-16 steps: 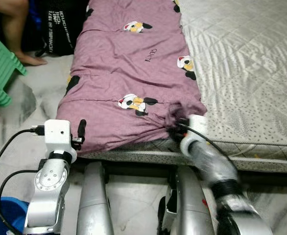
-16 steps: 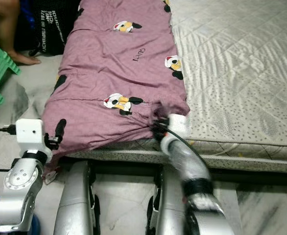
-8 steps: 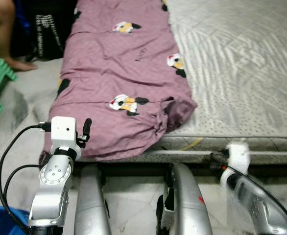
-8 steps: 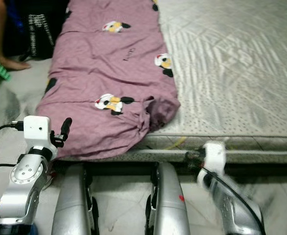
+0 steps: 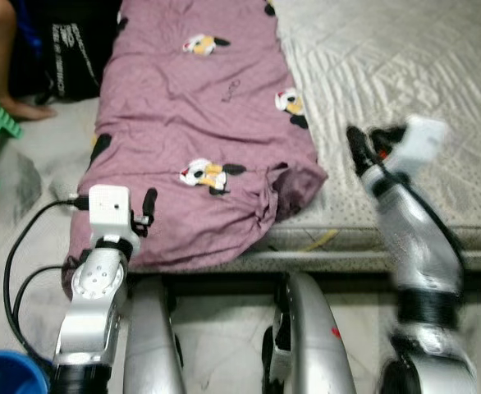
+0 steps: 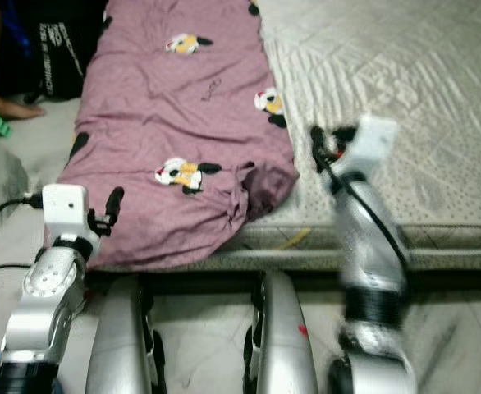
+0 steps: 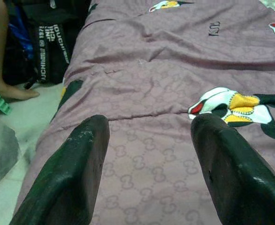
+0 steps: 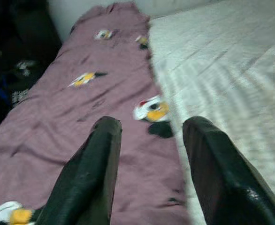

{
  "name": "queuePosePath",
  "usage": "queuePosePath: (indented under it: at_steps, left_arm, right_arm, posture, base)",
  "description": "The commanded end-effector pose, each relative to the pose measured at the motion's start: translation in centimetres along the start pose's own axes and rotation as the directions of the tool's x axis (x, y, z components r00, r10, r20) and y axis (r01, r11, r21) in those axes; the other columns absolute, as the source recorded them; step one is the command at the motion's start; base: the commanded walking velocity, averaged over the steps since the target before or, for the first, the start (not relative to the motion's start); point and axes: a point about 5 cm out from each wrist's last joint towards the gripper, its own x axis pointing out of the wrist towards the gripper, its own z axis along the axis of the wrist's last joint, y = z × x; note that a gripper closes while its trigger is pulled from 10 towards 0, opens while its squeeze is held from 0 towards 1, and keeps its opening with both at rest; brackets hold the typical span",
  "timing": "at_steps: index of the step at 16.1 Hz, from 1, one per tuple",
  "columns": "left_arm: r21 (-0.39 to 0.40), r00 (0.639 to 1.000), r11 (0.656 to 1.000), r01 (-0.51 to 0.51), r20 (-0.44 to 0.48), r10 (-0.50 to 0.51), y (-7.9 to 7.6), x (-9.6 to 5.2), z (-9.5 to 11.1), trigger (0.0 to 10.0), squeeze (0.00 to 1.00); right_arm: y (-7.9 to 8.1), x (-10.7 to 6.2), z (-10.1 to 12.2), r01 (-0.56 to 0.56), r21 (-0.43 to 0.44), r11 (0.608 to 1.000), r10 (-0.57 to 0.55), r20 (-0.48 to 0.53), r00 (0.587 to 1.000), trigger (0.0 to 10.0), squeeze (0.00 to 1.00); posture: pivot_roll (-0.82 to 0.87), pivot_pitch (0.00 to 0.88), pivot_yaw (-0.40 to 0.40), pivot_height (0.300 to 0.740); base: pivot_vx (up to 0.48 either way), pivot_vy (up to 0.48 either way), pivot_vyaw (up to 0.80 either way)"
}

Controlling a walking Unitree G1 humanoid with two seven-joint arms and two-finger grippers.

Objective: Clean up the room

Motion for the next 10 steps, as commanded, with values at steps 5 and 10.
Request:
queuePosePath:
  at_steps: [5,10]
  left_arm:
    - [0.004,1.0,1.0,0.009,0.009,-0.01,-0.4,0.4,0.0,10.0,0.0]
    - [0.0,1.0,1.0,0.002,0.01,-0.002,-0.4,0.3,0.0,10.0,0.0]
  right_arm:
    - [7.5,2.8,-6.0,-0.172,0.02,0.985,0.172,-0.226,0.959,10.0,1.0]
    - [8.5,1.0,-10.8,-0.37,-0.155,0.916,0.271,-0.44,0.856,10.0,1.0]
  posture:
    - [0.03,0.124,0.004,0.546]
    - [0.04,0.129,-0.01,0.546]
  base:
    - [0.0,0.0,0.0]
    - [0.0,0.0,0.0]
